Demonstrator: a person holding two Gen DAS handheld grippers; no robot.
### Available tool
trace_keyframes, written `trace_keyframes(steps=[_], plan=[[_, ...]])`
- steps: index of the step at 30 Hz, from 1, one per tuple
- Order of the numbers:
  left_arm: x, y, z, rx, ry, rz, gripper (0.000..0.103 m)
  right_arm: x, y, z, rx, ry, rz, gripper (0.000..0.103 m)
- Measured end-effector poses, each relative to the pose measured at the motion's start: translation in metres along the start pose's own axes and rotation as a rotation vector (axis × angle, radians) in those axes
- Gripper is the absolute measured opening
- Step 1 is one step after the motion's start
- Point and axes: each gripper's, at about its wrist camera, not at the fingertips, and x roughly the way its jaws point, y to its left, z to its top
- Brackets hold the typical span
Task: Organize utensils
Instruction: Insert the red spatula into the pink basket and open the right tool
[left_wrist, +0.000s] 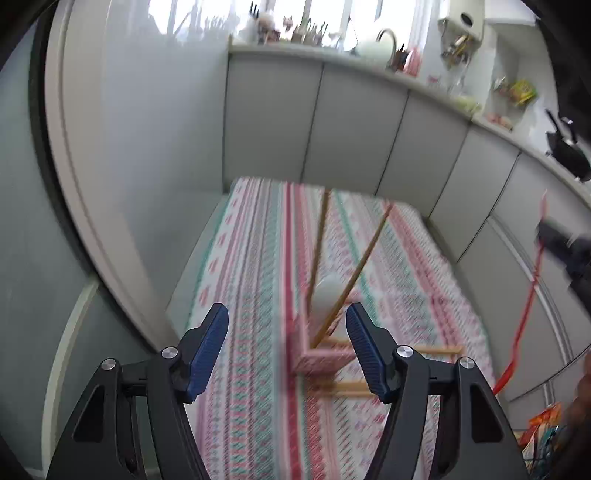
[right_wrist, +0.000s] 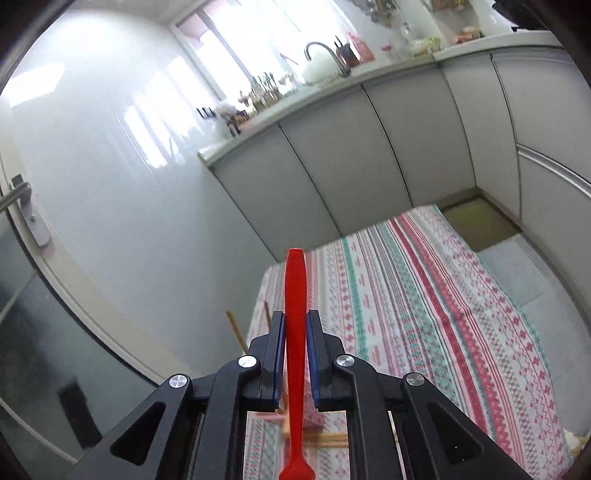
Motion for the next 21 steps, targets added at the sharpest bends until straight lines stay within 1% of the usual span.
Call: trace_keyframes(steps=[2, 5, 9, 12, 15, 21], plan=[[0.011, 0.011, -0.009, 0.001, 0.067, 0.042, 0.069, -0.001, 0.011, 0.000, 0.004, -0.035, 0.019, 0.011], [0.030, 0.023, -0.024, 0.012, 0.176, 0.084, 0.069, 0.005, 0.032, -0.006, -0.009, -0.097, 0.029, 0.011], [0.050, 0.033, -0.038, 0.036, 0.263, 0.130, 0.069, 0.024, 0.061, -0.023, -0.056, -0.165, 0.014, 0.011], [0.060, 0.041, -0.044, 0.050, 0.297, 0.150, 0.069, 0.043, 0.080, -0.041, -0.113, -0.226, -0.002, 0.011], [0.070, 0.050, -0.046, 0.039, 0.330, 0.161, 0.069, 0.066, 0.093, -0.059, -0.168, -0.259, -0.036, 0.011], [0.084, 0.066, -0.046, 0.001, 0.376, 0.164, 0.069, 0.102, 0.103, -0.084, -0.274, -0.330, -0.125, 0.011]])
